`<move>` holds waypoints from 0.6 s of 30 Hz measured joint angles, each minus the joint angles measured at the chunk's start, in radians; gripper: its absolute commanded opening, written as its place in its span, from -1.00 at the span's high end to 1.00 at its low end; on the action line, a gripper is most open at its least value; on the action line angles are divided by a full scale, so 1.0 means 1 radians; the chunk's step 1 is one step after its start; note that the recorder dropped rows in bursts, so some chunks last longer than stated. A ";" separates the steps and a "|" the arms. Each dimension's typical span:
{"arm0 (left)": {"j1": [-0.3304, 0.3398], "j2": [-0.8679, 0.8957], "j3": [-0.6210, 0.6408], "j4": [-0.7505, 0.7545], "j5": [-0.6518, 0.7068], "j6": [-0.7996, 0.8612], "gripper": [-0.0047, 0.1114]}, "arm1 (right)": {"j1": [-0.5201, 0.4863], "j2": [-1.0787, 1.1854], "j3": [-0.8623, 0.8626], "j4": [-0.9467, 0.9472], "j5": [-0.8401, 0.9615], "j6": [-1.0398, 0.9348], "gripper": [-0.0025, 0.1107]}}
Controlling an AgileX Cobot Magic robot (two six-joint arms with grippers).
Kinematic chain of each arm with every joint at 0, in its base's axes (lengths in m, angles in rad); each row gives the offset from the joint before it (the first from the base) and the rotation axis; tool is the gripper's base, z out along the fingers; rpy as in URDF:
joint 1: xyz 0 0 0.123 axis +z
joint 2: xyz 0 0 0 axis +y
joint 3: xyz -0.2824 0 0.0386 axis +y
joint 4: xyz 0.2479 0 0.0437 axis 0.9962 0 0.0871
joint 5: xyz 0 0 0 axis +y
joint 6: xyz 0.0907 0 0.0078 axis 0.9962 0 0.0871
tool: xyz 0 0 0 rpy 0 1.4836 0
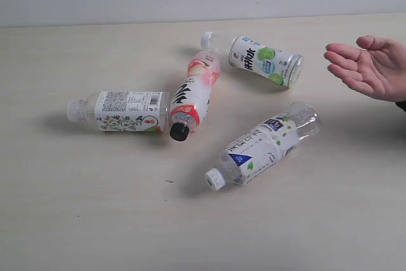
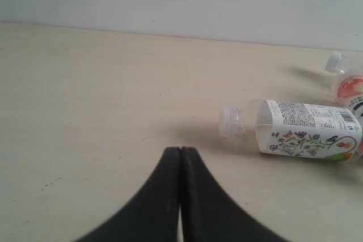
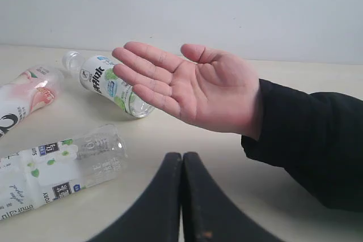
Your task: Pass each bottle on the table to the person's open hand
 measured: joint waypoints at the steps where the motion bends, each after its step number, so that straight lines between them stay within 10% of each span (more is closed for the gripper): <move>1: 0.000 0.000 0.000 0.005 0.000 0.009 0.92 | 0.000 0.000 0.000 0.000 0.000 0.000 0.96; 7: 0.000 0.000 0.000 0.040 -0.072 0.092 0.92 | 0.000 0.000 0.000 0.000 0.000 0.000 0.96; 18: 0.000 0.000 0.002 -0.213 -0.685 -0.336 0.92 | 0.000 0.000 0.000 0.000 0.000 0.000 0.96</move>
